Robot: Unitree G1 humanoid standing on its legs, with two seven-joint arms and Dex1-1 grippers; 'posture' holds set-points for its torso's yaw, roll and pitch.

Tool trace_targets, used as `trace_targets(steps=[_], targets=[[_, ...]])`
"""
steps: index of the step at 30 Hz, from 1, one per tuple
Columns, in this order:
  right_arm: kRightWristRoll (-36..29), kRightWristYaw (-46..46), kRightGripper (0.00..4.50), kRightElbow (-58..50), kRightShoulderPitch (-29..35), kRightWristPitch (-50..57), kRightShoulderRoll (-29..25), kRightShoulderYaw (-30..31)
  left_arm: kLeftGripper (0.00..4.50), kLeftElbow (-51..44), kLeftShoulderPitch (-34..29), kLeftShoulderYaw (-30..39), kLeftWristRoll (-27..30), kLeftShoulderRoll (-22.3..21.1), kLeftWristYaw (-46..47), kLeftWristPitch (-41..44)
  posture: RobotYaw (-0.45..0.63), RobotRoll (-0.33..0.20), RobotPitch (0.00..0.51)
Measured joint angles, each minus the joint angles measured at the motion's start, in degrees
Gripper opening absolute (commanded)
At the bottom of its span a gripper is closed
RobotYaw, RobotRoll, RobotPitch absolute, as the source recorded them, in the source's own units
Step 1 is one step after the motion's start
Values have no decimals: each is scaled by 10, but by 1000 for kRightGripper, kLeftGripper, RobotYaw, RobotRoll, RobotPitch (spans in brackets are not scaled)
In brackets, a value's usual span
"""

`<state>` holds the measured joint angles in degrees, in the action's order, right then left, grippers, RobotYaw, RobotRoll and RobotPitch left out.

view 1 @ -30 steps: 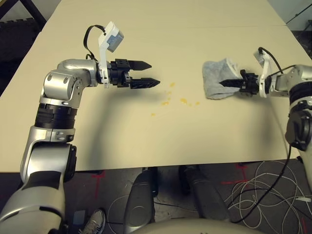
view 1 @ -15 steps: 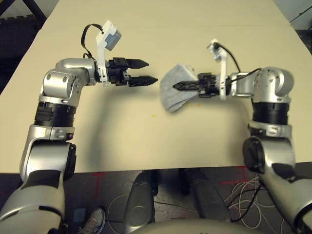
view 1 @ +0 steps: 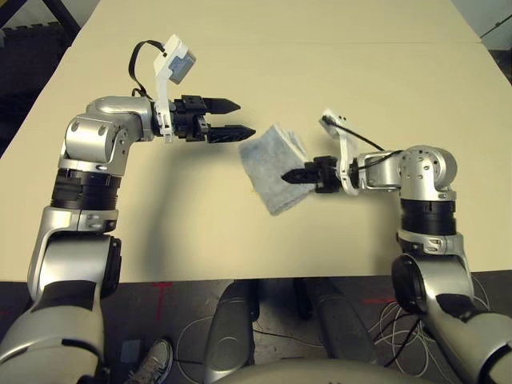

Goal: Wipe the water off the table with a rag.

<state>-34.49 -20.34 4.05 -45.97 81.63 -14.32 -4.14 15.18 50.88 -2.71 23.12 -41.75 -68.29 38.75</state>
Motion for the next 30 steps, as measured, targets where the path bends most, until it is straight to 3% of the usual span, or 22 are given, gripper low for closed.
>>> trace_targets(steps=[6,17,23,30], targets=[[50,14,9,56,-32,-73,-59,-5,4500,0,0,0,0,1,1,0,-21,0,284],[103,-22,9,132,-88,-109,-171,4,4500,0,0,0,0,6,0,0,-28,0,281],[71,-93,9,26,-65,-19,-219,51,4500,3,1,0,-1,9,-3,-2,-37,0,277],[12,-99,9,-116,-2,88,-175,50,4500,4,2,0,-1,19,-3,-5,-41,0,281]])
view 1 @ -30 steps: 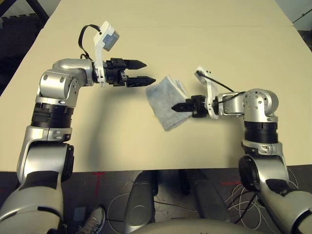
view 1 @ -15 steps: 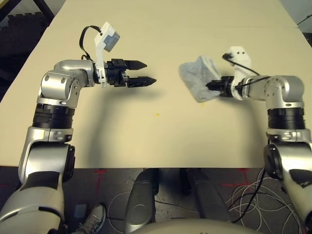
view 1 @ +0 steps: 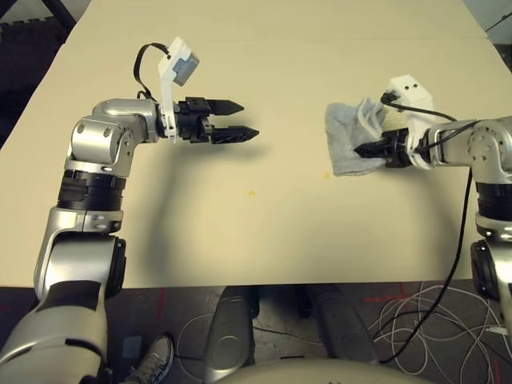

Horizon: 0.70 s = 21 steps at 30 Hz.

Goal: Wipe the water off the table with a rag.

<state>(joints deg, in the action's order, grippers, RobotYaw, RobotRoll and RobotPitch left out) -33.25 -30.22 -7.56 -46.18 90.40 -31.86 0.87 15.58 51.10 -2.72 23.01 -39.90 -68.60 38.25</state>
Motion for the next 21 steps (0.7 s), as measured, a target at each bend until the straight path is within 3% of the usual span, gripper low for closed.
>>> trace_targets(steps=[12,21], targets=[[-67,34,9,-17,8,1,100,9,4500,2,3,0,-1,4,-1,-1,-21,0,293],[-90,94,9,55,-45,1,283,-6,4500,4,5,0,-3,-9,-6,-1,11,0,308]])
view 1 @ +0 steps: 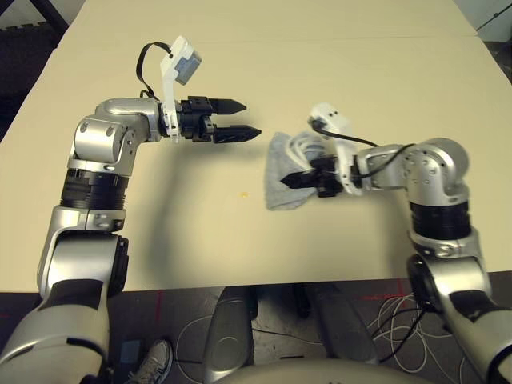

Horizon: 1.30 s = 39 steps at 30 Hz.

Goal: Wipe the water off the table with a rag.

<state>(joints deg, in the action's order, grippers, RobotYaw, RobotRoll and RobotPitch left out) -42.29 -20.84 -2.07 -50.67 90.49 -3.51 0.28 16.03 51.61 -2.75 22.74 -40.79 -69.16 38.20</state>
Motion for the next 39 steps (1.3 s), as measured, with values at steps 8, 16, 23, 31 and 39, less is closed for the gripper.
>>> trace_targets(steps=[8,16,23,31,39], targets=[[-51,80,9,-4,32,0,54,0,4500,0,3,0,0,-11,0,0,24,0,310],[-15,70,9,-20,64,-31,-56,41,4500,1,2,1,0,-11,1,0,11,0,310],[9,39,9,6,40,-70,-139,33,4500,17,6,1,-1,-9,0,-9,1,0,305],[53,30,9,63,6,-78,-204,-8,4500,31,10,1,-8,-5,-1,-25,-1,0,298],[97,4,9,157,-41,-126,-297,-55,4500,116,39,42,-37,33,106,-113,5,0,292]])
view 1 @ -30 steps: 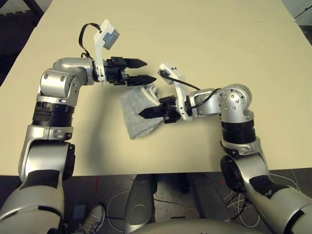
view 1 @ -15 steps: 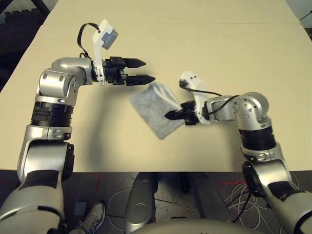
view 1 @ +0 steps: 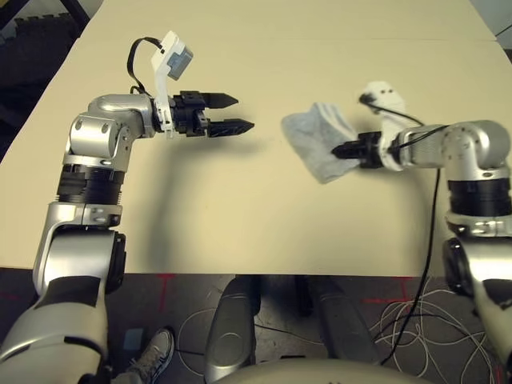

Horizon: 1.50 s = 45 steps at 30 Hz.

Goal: Wipe the water off the table with a rag.

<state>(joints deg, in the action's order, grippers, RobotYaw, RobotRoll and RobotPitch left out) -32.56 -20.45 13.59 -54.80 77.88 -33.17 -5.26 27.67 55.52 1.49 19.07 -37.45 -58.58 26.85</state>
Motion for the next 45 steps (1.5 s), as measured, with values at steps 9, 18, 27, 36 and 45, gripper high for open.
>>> trace_targets(steps=[9,18,27,36,45], targets=[[12,-69,9,35,28,-11,-93,-24,4500,127,30,127,-35,26,268,-208,-6,0,287],[18,-131,9,90,66,-24,-133,-27,4500,138,-86,172,-37,48,387,-270,-7,0,288],[37,-149,9,122,65,-35,-148,-25,4500,127,-117,176,-36,58,398,-272,-4,0,288],[58,-144,2880,137,56,-75,-142,-32,4500,128,-87,172,-36,58,377,-272,1,0,284],[130,-208,4475,226,-37,-283,-219,-8,4500,128,-73,155,-37,61,352,-266,-23,0,276]])
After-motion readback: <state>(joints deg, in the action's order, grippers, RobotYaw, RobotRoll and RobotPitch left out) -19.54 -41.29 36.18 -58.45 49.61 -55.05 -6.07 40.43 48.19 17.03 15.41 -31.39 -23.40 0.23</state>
